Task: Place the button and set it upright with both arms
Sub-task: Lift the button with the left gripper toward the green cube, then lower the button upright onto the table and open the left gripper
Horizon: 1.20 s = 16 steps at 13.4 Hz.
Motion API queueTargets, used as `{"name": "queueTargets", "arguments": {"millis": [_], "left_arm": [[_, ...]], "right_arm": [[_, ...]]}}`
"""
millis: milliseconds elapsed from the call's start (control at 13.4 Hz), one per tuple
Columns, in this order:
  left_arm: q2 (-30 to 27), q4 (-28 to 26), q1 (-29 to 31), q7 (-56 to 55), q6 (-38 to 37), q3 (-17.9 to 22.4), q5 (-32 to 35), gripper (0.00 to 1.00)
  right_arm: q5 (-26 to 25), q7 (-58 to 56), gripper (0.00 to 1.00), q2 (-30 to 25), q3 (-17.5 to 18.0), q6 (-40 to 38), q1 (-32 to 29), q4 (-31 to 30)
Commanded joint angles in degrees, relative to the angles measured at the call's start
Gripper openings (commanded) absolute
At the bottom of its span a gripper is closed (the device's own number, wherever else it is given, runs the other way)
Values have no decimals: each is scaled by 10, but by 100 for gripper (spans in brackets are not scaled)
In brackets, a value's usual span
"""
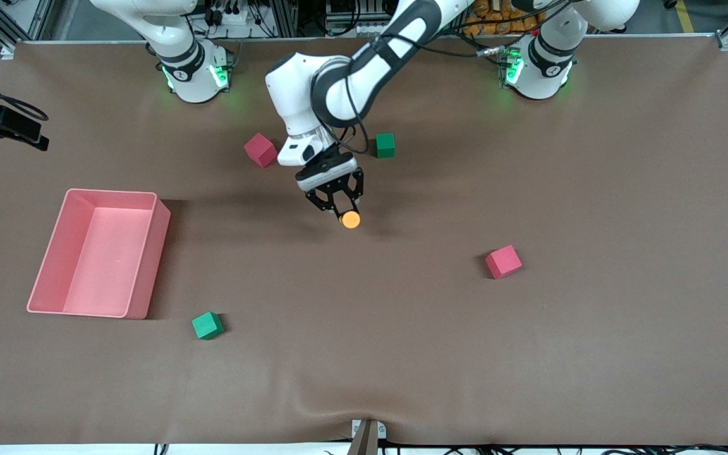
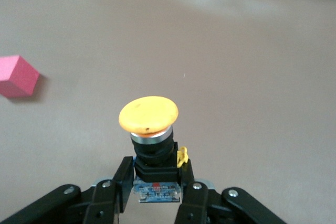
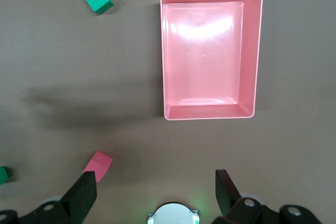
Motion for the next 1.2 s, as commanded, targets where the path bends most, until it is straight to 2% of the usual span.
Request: {"name": "queueTargets", "arguments": {"millis": [0,299,598,822,1121], "left_arm": [[25,-3,-34,-91,-2,12,94,22],[71,-4,-70,-229,-1,9,246,22],[109,-12,-79,-267,-5,11,281,23],[144,-15,-79,-311,-20,11,334,23],[159,-16,-80,-330,-28,11,339,24]], "right_arm": [[6,7,100,2,-2,-8,-3,9],[6,7,100,5,-3,-9,-3,5],[6,7,100,6,-3,-8,0,3],[6,7,100,6,-3,-8,-1,3],[6,7,100,6,-3,-8,-1,3]]}}
